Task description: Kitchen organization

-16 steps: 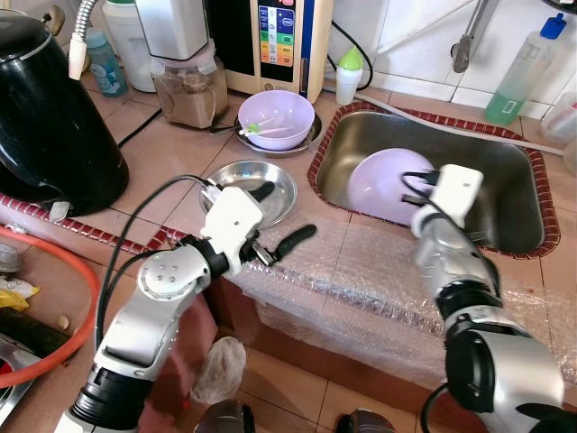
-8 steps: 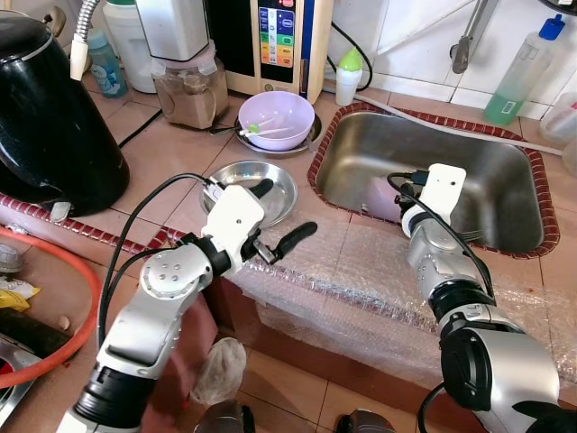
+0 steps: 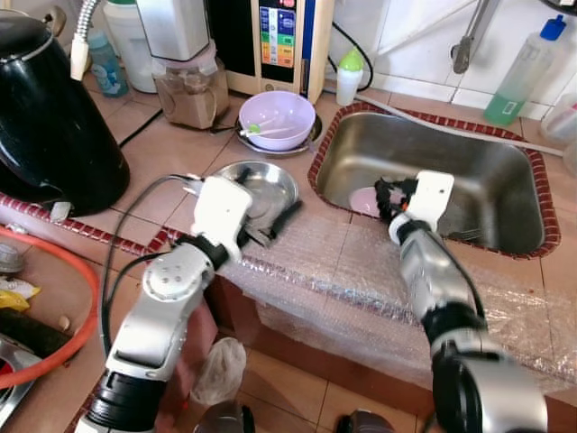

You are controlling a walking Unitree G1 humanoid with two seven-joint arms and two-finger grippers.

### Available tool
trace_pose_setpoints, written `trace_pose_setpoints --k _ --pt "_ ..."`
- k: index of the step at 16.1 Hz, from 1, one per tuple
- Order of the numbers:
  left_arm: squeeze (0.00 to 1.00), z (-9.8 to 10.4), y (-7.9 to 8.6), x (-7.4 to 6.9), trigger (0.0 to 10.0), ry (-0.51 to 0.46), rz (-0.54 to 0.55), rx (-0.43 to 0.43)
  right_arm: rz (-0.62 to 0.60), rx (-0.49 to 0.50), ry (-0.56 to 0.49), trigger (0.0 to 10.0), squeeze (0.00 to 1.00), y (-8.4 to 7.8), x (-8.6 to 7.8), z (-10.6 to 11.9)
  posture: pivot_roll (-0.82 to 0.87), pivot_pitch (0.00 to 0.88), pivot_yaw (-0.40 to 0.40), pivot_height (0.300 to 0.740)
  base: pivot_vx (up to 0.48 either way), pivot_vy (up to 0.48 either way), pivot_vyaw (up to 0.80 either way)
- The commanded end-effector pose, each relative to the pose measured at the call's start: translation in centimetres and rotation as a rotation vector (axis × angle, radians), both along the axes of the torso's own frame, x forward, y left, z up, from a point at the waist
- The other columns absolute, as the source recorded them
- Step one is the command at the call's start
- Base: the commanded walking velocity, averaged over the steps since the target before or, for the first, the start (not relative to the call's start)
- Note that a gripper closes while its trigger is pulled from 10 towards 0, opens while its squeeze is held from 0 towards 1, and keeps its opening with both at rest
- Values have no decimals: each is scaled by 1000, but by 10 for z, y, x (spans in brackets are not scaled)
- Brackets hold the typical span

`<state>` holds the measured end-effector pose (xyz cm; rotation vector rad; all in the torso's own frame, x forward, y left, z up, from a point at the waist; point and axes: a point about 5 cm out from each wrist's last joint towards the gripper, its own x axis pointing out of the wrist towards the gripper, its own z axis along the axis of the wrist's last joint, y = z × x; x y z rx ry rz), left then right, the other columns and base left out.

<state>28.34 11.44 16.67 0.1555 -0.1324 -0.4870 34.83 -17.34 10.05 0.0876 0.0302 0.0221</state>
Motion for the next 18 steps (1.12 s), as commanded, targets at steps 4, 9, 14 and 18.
trace_pose_setpoints --k 4,9,14,18 --pt "1000 -4 32 -4 10000 -22 226 -47 79 -32 -157 10000 1000 3 -22 16 22 67 45 740 0 0 0" --pt "1000 -16 52 -1 10000 75 390 -107 153 -35 -187 10000 0 26 -54 29 13 122 49 740 0 0 0" --pt "1000 -24 62 15 10000 217 426 -156 169 15 -154 10000 0 26 -62 38 4 161 48 740 0 0 0" --pt "0 -30 64 27 10000 371 371 -265 260 123 -106 10000 0 39 -69 37 1 155 54 740 0 0 0"
